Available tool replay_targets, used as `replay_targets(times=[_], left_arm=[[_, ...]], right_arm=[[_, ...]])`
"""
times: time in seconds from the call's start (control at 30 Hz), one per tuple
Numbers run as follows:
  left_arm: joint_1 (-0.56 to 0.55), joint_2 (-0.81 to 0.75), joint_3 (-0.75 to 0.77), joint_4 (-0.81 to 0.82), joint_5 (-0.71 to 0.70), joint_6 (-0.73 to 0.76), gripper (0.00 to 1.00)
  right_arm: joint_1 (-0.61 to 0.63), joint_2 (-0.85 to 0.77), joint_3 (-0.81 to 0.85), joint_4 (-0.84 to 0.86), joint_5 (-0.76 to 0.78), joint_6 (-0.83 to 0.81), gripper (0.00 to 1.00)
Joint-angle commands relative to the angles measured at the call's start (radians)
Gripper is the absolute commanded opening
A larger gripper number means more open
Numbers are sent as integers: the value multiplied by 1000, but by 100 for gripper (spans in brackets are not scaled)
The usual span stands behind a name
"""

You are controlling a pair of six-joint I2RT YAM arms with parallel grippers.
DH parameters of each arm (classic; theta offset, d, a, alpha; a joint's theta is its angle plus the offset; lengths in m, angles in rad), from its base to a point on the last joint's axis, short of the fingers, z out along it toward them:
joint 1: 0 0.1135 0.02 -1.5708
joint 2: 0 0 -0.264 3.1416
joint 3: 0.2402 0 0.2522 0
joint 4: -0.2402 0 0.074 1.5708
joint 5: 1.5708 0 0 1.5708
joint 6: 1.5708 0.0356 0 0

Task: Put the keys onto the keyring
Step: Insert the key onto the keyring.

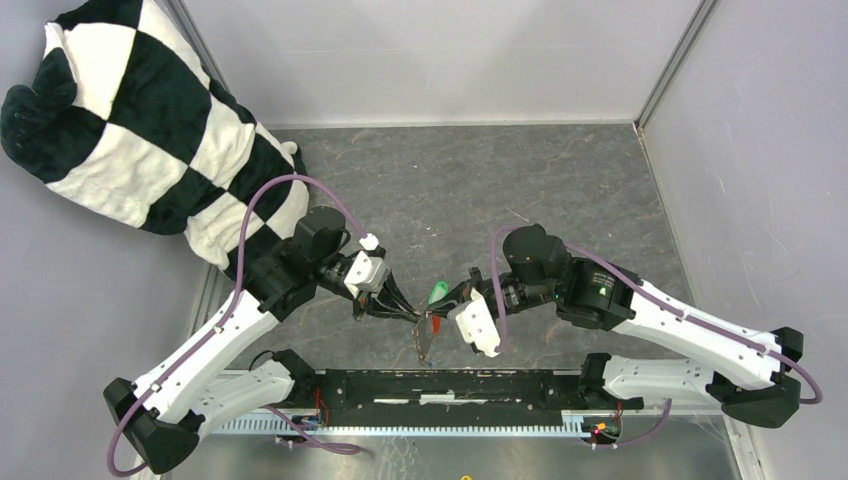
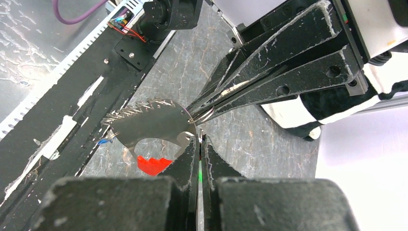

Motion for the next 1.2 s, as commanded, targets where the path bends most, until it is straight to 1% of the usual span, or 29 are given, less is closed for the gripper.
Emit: replay_targets(times=[0.0,0.77,1.17], left_arm=[[-4,-5,21,36,12,-41,2],[-5,-9,13,36,1,-43,2],[-4,-14,13,36,4,-40,2]], right_arm=[[5,1,21,-2,-32,-20,1],[17,10,48,35,-18,-10,1],[18,11,49,5,58,-10,1]])
